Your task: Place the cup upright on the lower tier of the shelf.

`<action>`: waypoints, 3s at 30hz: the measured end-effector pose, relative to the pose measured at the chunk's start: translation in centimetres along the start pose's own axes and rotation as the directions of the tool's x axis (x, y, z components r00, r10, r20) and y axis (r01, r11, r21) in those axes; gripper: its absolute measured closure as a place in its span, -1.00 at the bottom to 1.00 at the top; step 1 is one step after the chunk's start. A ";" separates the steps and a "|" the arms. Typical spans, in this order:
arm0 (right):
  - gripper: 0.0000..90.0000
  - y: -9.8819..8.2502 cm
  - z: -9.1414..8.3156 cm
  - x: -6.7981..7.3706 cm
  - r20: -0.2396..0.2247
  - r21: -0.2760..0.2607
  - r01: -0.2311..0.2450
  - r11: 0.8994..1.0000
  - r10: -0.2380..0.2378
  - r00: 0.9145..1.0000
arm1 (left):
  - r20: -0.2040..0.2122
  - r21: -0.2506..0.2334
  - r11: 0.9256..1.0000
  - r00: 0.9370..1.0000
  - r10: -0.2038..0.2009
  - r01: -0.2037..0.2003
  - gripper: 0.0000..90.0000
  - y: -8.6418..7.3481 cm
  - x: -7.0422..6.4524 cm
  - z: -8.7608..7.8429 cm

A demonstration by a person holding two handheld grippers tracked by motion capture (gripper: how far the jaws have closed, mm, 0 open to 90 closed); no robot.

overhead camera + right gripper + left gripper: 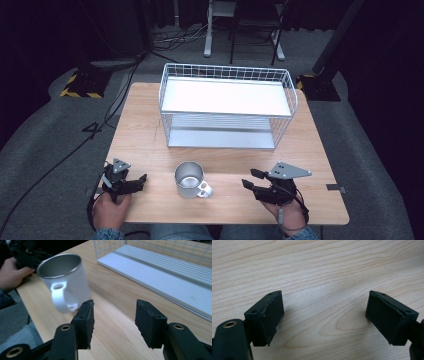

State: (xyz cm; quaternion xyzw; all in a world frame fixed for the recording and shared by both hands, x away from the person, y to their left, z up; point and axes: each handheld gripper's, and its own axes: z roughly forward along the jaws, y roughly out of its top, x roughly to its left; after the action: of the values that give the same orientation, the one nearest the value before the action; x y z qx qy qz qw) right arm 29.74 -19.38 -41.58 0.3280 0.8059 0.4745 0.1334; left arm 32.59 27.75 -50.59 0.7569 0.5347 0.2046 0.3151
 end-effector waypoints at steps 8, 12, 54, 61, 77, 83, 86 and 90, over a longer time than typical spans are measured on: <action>0.09 0.8 2.7 2.5 -0.107 0.032 0.031 0.999 -0.027 0.994 | 0.000 0.003 1.000 1.000 0.000 0.000 -0.66 0.0 0.0 0.0; 0.07 1.1 3.7 3.6 -0.153 0.043 0.046 0.998 -0.039 0.988 | -0.001 0.003 1.000 1.000 0.002 -0.002 -0.66 0.1 0.1 0.0; 0.60 2.0 8.6 6.3 -0.201 0.095 0.116 0.989 -0.095 0.975 | -0.002 0.002 1.000 1.000 0.002 -0.002 -0.66 0.1 0.1 0.0; 0.60 2.9 8.4 6.2 -0.194 0.060 0.102 0.993 -0.088 0.977 | -0.002 0.003 1.000 1.000 0.003 -0.003 -0.66 0.1 0.1 0.0; 0.60 6.4 9.1 5.1 -0.144 -0.012 0.078 0.997 -0.079 0.986 | -0.002 0.002 1.000 1.000 -0.001 0.001 -0.66 0.1 0.0 0.0; 0.60 7.4 9.8 4.5 -0.118 -0.031 0.061 0.998 -0.064 0.991 | -0.002 0.003 1.000 1.000 0.001 -0.001 -0.66 0.1 0.0 0.0; 0.60 7.7 10.2 4.1 -0.103 -0.038 0.056 0.998 -0.060 0.993 | -0.002 0.003 1.000 1.000 0.002 -0.002 -0.66 0.1 0.1 0.0; 0.60 8.3 10.9 3.4 -0.076 -0.051 0.046 0.998 -0.050 0.996 | -0.002 0.003 1.000 1.000 0.003 -0.003 -0.66 0.1 0.1 0.0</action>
State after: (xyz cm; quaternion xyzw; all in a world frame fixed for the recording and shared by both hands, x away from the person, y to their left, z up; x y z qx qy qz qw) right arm 36.23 -7.00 -39.80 0.2866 0.8062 0.5032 0.1214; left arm 32.68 27.78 -50.57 0.7580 0.5342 0.2050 0.3132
